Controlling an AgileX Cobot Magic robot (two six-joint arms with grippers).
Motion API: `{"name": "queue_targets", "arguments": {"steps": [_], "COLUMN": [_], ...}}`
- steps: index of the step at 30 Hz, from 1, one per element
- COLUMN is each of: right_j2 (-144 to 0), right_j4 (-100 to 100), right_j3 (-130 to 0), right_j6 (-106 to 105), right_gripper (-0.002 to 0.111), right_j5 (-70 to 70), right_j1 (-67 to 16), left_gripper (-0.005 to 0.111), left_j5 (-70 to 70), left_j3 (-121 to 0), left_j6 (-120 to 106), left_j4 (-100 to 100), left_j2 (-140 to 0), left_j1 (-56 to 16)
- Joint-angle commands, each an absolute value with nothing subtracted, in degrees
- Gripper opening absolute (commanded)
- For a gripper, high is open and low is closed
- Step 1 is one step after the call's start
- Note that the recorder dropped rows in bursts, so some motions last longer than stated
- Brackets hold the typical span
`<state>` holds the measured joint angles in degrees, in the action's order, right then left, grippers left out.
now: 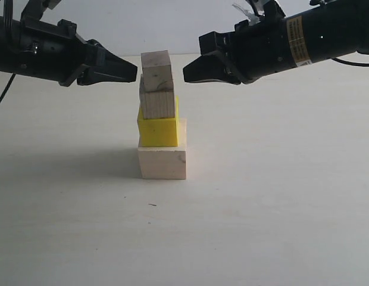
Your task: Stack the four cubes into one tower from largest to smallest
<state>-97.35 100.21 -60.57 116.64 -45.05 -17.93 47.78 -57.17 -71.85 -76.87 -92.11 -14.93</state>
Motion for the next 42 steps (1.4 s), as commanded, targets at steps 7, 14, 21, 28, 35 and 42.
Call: {"name": "queue_targets", "arguments": {"steps": [7, 14, 21, 28, 35, 42], "right_j2": [-96.83, -96.93, -96.93, -96.93, -96.93, -96.93], "right_j4": [99.95, 99.95, 99.95, 99.95, 99.95, 99.95], "right_j3": [-60.45, -60.45, -60.45, -60.45, -60.45, -60.45], "right_j6": [115.92, 116.51, 116.51, 116.51, 116.51, 116.29], "right_gripper": [0.000, 0.000, 0.000, 0.000, 0.000, 0.000], "right_j5": [-42.69, -43.03, -44.62, -46.74, -48.75, -49.49], "right_j1": [-18.04, -18.04, -19.02, -19.28, -19.28, -19.28], "left_gripper": [0.000, 0.000, 0.000, 0.000, 0.000, 0.000], "left_j5": [47.65, 47.65, 47.51, 47.51, 47.16, 47.16], "left_j3": [-57.50, -57.50, -57.50, -57.50, -57.50, -57.50], "left_j6": [-72.09, -72.09, -72.07, -72.07, -72.07, -72.17], "left_j4": [-77.63, -77.63, -77.63, -77.58, -77.57, -77.57], "left_j2": [-91.64, -91.64, -91.64, -91.64, -91.64, -91.64], "left_j1": [-14.79, -14.79, -14.79, -14.79, -14.79, -14.79]}}
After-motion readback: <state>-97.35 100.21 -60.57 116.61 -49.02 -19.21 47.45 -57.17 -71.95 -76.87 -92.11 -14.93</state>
